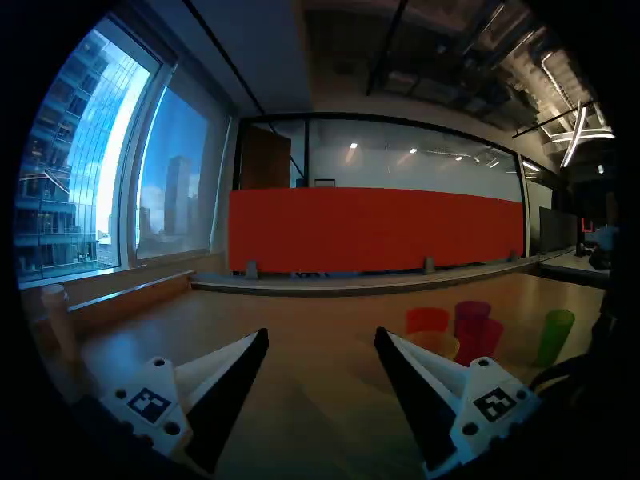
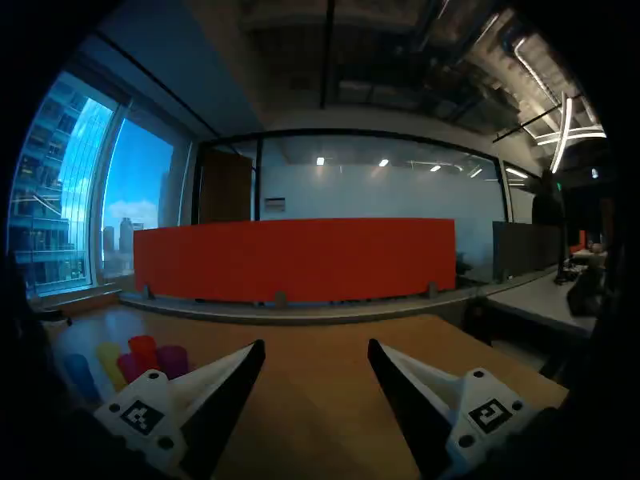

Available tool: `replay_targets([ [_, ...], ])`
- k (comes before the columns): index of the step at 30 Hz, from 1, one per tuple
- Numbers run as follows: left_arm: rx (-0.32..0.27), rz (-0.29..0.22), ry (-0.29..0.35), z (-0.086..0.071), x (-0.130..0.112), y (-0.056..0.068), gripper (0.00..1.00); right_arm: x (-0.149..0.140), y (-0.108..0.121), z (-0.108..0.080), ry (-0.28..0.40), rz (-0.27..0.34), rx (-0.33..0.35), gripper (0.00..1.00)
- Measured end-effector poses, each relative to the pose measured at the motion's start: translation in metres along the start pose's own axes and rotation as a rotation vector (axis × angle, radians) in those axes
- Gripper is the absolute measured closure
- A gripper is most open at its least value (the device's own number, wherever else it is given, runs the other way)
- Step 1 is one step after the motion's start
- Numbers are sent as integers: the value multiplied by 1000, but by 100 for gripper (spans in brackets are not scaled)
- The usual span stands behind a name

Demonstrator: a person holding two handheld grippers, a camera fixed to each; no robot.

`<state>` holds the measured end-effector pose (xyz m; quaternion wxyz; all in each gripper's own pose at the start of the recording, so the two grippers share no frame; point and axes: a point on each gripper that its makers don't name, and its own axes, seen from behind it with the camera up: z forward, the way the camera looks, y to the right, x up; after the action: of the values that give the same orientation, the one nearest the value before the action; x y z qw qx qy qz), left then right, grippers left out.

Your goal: Pour water

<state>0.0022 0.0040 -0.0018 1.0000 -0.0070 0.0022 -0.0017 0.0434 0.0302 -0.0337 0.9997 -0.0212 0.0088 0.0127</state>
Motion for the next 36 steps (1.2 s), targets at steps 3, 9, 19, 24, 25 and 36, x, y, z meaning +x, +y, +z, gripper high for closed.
replay_targets([
  [3, -1, 0, 0, 0, 0, 0, 1, 1, 0, 0, 1, 0, 2, 0],
  [9, -1, 2, -3, 0, -2, 0, 1, 3, -1, -1, 6, -8, 8, 0],
  [19, -1, 2, -4, 0, -1, 0, 1, 5, 8, -3, 31, -9, 18, 0],
  [24, -1, 3, -4, 0, -2, 0, 1, 5, 11, -6, 32, -31, 26, 0],
  [25, -1, 3, -4, 0, -2, 0, 1, 6, 10, -6, 34, -40, 29, 0],
  [36, -1, 3, -4, 0, -2, 0, 1, 8, -5, 4, 55, -131, 39, 0],
])
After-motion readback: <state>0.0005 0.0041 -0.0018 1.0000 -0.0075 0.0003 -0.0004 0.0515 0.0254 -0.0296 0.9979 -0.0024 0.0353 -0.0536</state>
